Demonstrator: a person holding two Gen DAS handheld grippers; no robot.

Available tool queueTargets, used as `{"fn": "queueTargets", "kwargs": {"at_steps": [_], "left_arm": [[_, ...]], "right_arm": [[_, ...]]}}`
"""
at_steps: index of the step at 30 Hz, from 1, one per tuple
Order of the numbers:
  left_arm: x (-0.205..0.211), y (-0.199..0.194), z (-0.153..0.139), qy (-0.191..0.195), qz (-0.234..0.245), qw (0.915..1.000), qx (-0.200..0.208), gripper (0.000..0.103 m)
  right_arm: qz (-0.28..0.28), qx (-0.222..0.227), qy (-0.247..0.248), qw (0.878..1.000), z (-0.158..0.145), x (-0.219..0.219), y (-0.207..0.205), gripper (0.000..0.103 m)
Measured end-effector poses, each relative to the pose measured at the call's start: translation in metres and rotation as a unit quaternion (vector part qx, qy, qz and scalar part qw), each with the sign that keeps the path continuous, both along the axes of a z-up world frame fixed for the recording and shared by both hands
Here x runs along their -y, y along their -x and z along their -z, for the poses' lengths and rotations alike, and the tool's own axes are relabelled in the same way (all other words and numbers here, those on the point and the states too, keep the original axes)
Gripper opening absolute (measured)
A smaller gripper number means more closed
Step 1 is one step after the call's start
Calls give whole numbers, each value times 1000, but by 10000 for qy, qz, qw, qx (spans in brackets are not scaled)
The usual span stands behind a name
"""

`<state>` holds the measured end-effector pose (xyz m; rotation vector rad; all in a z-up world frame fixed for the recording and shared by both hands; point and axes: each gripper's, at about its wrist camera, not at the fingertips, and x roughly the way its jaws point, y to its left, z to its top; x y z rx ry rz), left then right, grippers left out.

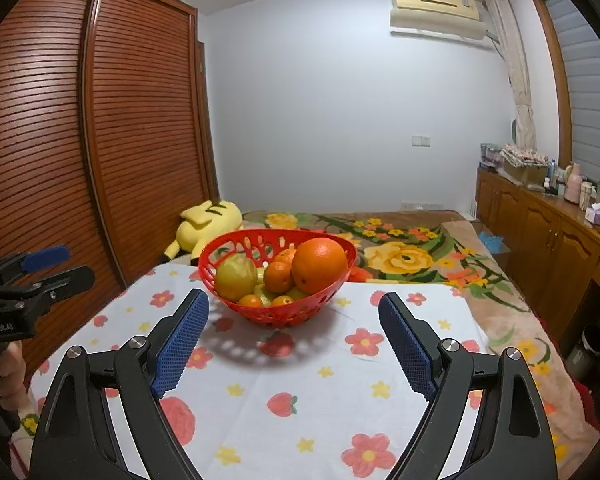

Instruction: Organize fruits

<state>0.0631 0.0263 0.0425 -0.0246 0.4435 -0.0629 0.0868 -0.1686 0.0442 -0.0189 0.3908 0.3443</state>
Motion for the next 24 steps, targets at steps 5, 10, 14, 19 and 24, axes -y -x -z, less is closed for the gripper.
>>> {"fn": "queueTargets", "kwargs": {"at_steps": [5, 10, 14, 19, 24], "left_arm": [[-1, 0, 0, 5, 2, 10000, 3, 90], [-1, 0, 0, 0, 1, 10000, 3, 90], [-1, 2, 0, 8, 19, 10000, 24, 90], [0, 5, -3, 13, 40, 10000, 68, 90], [2, 8, -5, 21, 48, 9999, 86, 90]], "right_arm": [[8, 7, 2, 10000, 0, 0, 0, 89], [23, 26, 11, 10000, -1, -1, 3, 89], [25, 21, 11, 10000, -1, -1, 2, 89], [35, 30, 3, 10000, -1, -1, 4, 89], [24, 29, 10, 10000, -1, -1, 4, 89]]}}
